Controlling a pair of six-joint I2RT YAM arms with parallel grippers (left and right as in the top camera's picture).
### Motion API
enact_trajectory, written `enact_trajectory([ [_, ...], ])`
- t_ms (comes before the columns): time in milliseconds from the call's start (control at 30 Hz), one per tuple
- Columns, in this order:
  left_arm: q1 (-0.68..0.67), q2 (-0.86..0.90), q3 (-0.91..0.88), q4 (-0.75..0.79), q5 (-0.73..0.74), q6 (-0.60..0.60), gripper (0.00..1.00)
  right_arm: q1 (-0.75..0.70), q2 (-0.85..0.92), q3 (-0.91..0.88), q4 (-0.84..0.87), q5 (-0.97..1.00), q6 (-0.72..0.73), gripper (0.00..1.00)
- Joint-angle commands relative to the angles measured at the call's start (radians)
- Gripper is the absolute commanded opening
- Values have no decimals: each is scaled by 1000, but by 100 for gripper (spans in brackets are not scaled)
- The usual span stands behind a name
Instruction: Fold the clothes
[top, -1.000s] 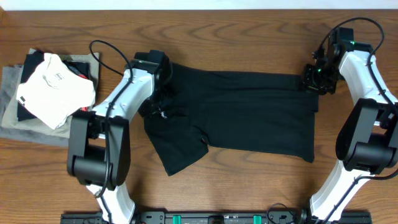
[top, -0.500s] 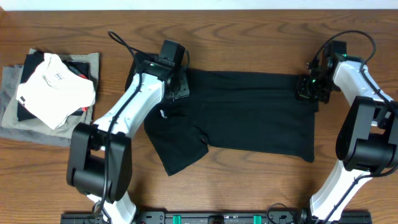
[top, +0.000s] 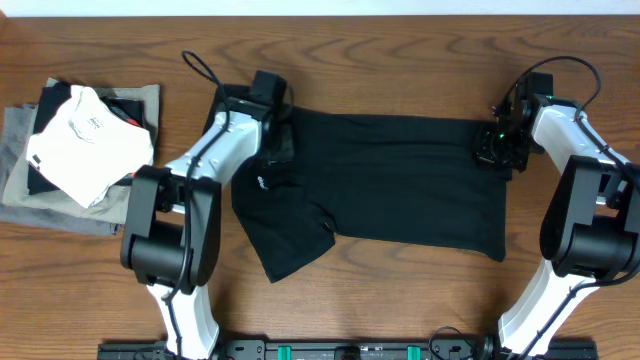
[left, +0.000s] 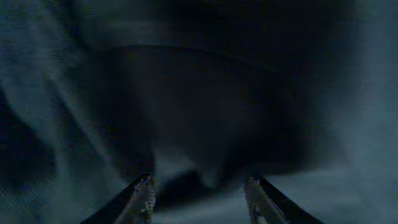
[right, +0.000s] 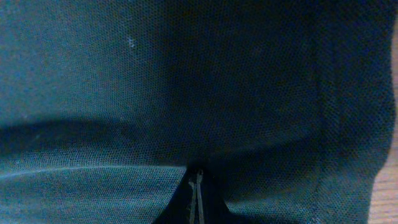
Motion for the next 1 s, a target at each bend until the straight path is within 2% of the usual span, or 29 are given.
enact_trajectory([
  [0, 31, 19, 10, 3, 3, 27, 50, 1, -1, -25, -7, 100, 27, 1],
  [133, 48, 19, 10, 21, 3, 68, 50, 0, -1, -25, 0, 100, 31, 1],
  [467, 65, 27, 8, 25, 2, 77, 50, 0, -1, -25, -13, 100, 30, 1],
  [700, 105, 28, 7, -10, -76, 52, 50, -5, -1, -25, -12, 101, 32, 1],
  [967, 124, -6, 16, -13, -76, 52, 50, -44, -2, -16, -12, 231, 61, 1],
])
